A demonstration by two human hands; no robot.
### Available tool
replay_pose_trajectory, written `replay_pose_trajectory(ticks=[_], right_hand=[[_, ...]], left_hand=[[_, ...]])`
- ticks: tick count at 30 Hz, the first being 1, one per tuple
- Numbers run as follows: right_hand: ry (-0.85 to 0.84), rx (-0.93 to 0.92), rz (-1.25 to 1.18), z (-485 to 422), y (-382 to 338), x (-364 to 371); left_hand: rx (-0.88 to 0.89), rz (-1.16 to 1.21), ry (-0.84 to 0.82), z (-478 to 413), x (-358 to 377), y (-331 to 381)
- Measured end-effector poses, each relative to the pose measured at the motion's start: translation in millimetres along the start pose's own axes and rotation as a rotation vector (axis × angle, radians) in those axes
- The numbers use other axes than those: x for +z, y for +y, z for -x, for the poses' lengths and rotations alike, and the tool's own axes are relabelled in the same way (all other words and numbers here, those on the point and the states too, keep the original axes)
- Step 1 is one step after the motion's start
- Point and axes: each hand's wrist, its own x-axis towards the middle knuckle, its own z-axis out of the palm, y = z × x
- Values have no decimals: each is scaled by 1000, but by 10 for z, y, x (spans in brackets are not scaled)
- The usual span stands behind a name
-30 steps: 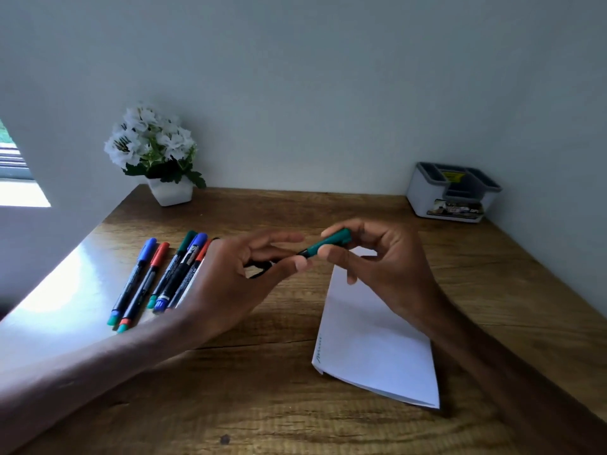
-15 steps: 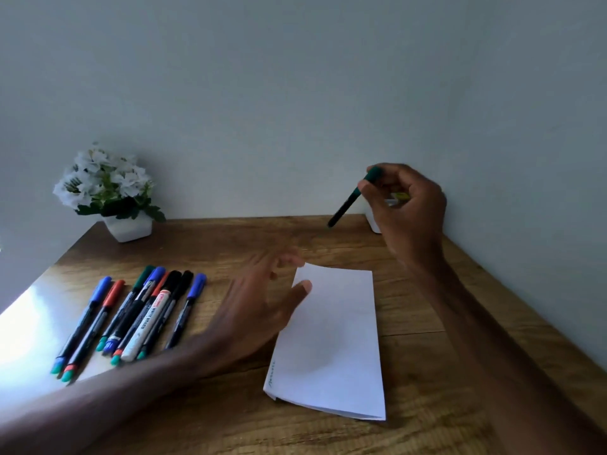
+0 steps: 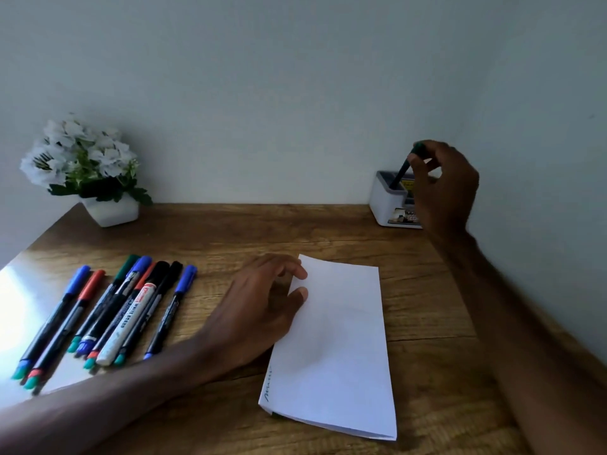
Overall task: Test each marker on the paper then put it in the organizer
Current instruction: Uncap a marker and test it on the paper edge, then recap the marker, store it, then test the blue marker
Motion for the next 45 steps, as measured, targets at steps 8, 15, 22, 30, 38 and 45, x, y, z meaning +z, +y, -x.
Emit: replay_pose_trajectory(ticks=[8, 15, 22, 30, 38, 45], right_hand=[[-170, 25, 112, 186, 193, 140], [-198, 57, 113, 227, 260, 185], [-199, 72, 85, 240, 121, 111], [-216, -63, 104, 432, -469, 9], [-460, -154, -138, 908, -1220, 113], [-623, -221, -299, 1302, -1714, 42]], left_hand=[[13, 33, 2, 8, 7, -12], [8, 14, 3, 0, 12, -19], [12, 5, 15, -2, 10, -13], [17, 5, 27, 6, 21, -27], [57, -62, 121, 36, -77, 14], [41, -356, 162, 255, -506, -118]])
